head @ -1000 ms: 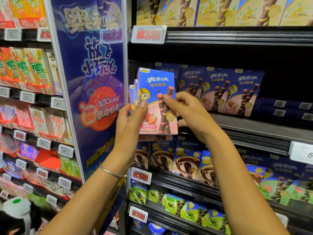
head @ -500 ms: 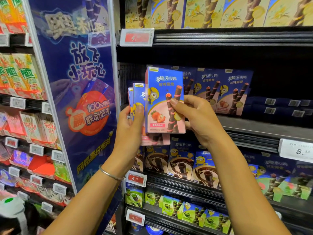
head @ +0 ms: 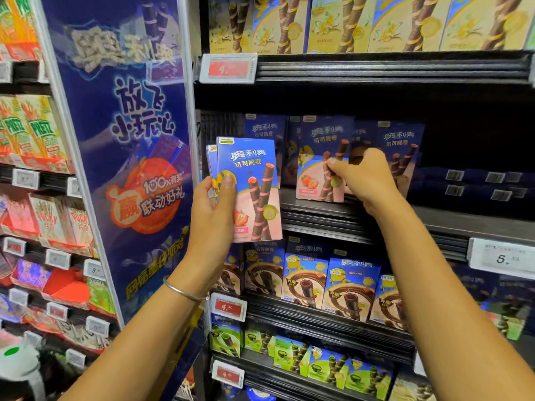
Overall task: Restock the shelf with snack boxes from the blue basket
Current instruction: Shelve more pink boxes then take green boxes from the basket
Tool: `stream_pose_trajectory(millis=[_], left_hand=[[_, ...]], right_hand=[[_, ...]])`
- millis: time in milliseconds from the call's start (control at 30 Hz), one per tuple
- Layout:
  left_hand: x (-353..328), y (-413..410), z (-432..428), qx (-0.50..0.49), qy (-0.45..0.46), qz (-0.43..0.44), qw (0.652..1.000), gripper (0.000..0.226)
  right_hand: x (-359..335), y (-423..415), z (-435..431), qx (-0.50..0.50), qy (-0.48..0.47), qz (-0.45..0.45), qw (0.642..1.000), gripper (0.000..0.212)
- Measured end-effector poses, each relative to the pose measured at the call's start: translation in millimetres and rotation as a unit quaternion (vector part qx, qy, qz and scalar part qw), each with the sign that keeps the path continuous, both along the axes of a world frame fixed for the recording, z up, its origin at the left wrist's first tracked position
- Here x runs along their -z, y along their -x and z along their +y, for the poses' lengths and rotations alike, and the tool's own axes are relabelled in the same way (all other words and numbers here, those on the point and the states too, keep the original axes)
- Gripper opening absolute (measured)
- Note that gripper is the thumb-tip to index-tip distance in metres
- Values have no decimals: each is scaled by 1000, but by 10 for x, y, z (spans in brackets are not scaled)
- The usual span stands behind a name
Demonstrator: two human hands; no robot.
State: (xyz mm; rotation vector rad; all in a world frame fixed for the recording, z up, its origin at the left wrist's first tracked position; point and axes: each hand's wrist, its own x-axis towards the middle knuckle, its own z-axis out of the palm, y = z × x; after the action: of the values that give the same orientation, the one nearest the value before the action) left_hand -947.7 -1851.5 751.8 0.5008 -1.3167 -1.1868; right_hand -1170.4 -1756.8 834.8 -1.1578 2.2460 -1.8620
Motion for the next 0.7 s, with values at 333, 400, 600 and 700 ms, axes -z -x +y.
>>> stream_pose_trajectory(millis=[333,400,600,700], left_hand=[[-72,15,84,23,4,11,1000,25],[-60,16,89,27,2,14,1000,22],[-13,-7,82,26,7,7,1000,18],[-12,-14,76,27,4,11,1000,14]], right_hand=[[25,-38,-253,80,-101,137,982,40],[17,-54,-293,94,-132,148,976,38],[-7,-76,-383,105,-163,160,968,27],[-23,-76,-400,110,-182,168,963,22]])
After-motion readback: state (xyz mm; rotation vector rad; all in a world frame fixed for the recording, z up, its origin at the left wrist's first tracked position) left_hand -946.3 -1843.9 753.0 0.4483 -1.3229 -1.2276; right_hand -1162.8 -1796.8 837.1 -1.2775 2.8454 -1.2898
